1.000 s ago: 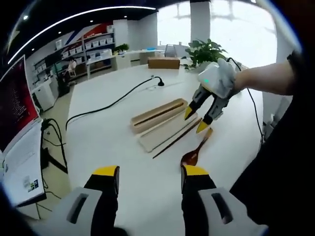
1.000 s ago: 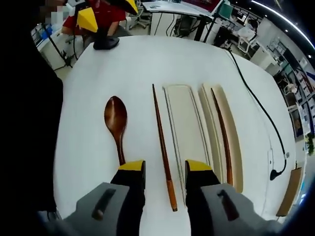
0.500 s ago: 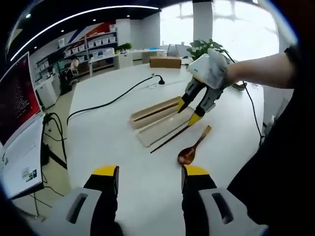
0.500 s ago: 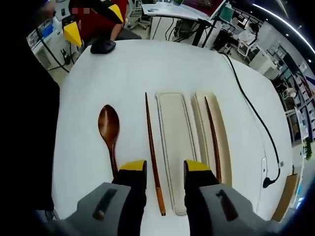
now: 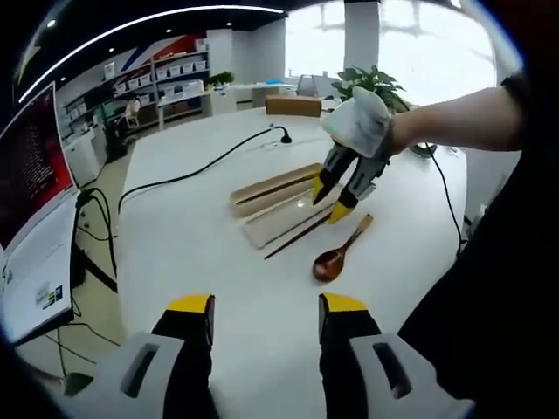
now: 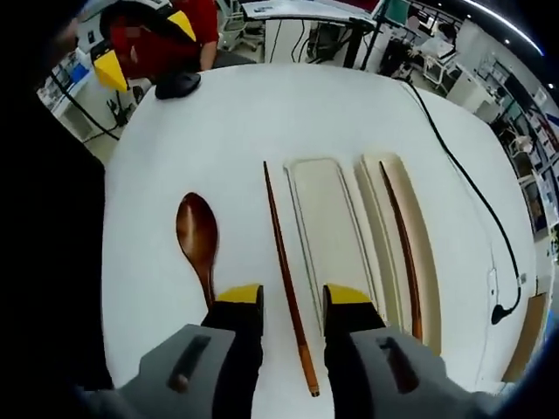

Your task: Arrange the utensils inside the cutlery case until each visible utensil rests in its matching compartment.

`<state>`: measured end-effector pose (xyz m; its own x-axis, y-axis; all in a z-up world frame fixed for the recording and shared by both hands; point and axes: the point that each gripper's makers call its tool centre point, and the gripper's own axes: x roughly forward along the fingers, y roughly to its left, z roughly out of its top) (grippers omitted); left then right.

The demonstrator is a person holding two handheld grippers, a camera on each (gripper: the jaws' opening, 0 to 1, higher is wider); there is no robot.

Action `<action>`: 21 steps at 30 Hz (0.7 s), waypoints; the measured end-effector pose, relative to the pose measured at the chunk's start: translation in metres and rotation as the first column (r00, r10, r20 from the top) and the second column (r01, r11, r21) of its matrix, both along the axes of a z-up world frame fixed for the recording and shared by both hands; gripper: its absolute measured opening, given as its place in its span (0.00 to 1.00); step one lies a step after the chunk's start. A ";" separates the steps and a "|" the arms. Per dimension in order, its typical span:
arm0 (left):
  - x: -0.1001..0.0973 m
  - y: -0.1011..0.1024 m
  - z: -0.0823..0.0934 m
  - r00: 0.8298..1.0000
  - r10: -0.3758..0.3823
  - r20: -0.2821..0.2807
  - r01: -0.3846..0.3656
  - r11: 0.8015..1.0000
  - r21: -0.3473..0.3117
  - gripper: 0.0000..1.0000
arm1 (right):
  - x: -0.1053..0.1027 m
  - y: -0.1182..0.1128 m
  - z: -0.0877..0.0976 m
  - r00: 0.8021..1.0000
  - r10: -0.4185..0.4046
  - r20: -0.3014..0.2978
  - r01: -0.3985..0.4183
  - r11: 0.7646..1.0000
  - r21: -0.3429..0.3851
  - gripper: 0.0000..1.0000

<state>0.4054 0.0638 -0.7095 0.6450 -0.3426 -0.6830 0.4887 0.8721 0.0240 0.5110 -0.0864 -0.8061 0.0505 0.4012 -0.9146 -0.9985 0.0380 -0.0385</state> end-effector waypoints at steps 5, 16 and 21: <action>0.001 -0.002 0.003 1.000 -0.003 0.006 0.003 1.000 -0.006 0.49 | -0.003 0.000 -0.004 1.000 0.005 -0.021 -0.005 1.000 -0.012 0.22; 0.004 -0.001 0.002 1.000 0.006 0.001 -0.006 1.000 -0.014 0.48 | -0.011 0.000 -0.009 0.998 0.053 -0.036 -0.055 0.997 -0.053 0.16; 0.001 -0.003 0.002 1.000 -0.003 -0.003 0.003 1.000 -0.009 0.47 | -0.011 0.000 -0.011 0.998 0.058 -0.034 -0.060 0.995 -0.074 0.16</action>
<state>0.4067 0.0604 -0.7079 0.6422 -0.3508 -0.6816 0.4913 0.8709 0.0147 0.5001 -0.0865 -0.8172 -0.0011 0.3327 -0.9430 -0.9997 -0.0227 -0.0068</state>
